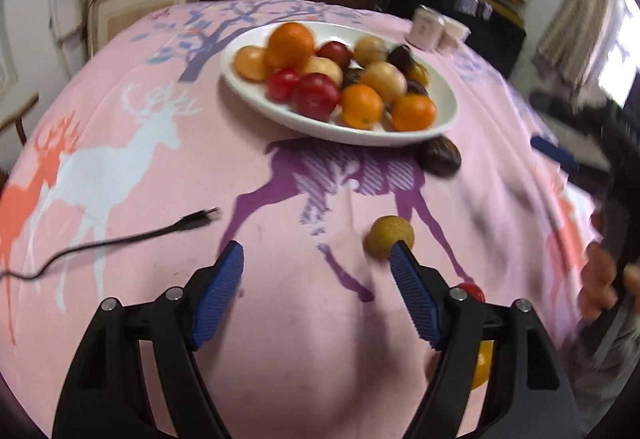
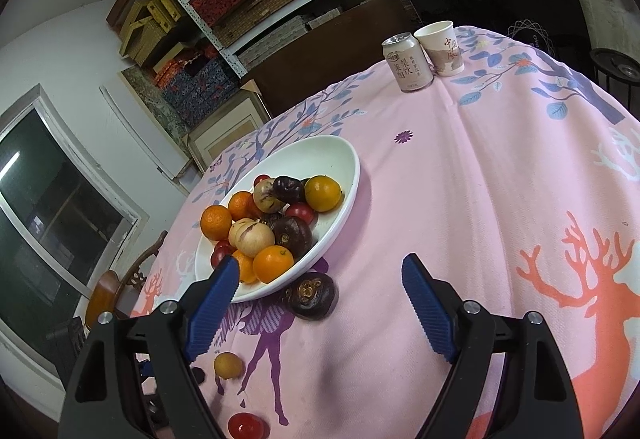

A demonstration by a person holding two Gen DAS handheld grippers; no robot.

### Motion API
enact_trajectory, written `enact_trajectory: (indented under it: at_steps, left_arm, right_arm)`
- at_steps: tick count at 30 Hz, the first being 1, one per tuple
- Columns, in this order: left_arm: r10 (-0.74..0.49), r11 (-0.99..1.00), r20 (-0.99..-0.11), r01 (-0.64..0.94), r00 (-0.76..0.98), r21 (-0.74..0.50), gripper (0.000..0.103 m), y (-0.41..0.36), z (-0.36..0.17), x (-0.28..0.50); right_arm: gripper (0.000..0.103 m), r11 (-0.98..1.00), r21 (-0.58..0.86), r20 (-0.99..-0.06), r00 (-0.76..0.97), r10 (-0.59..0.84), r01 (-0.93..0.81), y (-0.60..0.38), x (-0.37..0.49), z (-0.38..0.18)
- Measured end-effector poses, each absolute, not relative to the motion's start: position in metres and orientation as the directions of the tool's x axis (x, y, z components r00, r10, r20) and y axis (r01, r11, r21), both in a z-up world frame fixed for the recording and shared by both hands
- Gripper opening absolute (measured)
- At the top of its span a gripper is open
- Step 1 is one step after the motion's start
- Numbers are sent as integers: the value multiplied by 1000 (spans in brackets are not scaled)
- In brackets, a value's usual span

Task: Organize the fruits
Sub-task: 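Move both open tools back toward the remaining fruits, left toward a yellow fruit, then close the left tool on the small yellow-green fruit and lift it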

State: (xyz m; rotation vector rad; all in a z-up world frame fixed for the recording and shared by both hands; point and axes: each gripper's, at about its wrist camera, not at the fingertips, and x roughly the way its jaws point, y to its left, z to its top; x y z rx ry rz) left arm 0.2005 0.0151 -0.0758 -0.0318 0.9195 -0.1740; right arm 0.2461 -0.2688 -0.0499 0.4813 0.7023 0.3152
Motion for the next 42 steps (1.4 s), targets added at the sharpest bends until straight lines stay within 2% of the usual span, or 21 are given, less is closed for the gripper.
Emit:
enact_trajectory:
  at_steps: [5, 7, 10, 20, 22, 24, 30, 35, 37, 42]
  left_arm:
    - [-143, 978, -756, 206, 639, -10, 73, -9, -69, 195]
    - [-153, 973, -753, 230, 640, -3, 67, -15, -69, 195]
    - [-178, 964, -760, 267, 625, -6, 61, -22, -70, 195]
    - [-290, 929, -793, 356, 536, -99, 60, -41, -78, 214]
    - [-300, 923, -807, 369, 509, -110, 51, -46, -82, 219]
    - [-303, 922, -814, 370, 495, -118, 48, -46, -85, 221]
    - [-320, 912, -820, 390, 475, -130, 44, -49, -87, 218]
    - [-321, 912, -821, 386, 472, -134, 37, -49, -88, 220]
    - [-323, 912, -820, 388, 473, -136, 27, -49, -87, 219]
    - [-316, 928, -790, 343, 525, -144, 27, -31, -77, 213]
  right_arm:
    - [84, 843, 527, -538, 726, 428, -108, -270, 245, -50]
    - [84, 842, 529, -539, 726, 428, -104, -270, 246, -50]
    - [84, 844, 527, -543, 723, 428, -104, -269, 246, -50]
    - [85, 847, 521, -544, 724, 424, -105, -269, 245, -48]
    - [89, 848, 521, -546, 725, 420, -99, -269, 245, -48]
    - [90, 849, 520, -546, 728, 415, -94, -270, 245, -48]
    - [90, 852, 515, -551, 724, 415, -97, -269, 246, -49]
    - [90, 862, 496, -564, 717, 410, -103, -265, 246, -51]
    - [90, 866, 489, -569, 715, 406, -102, -263, 246, -52]
    - [90, 873, 473, -581, 704, 409, -117, -259, 243, -55]
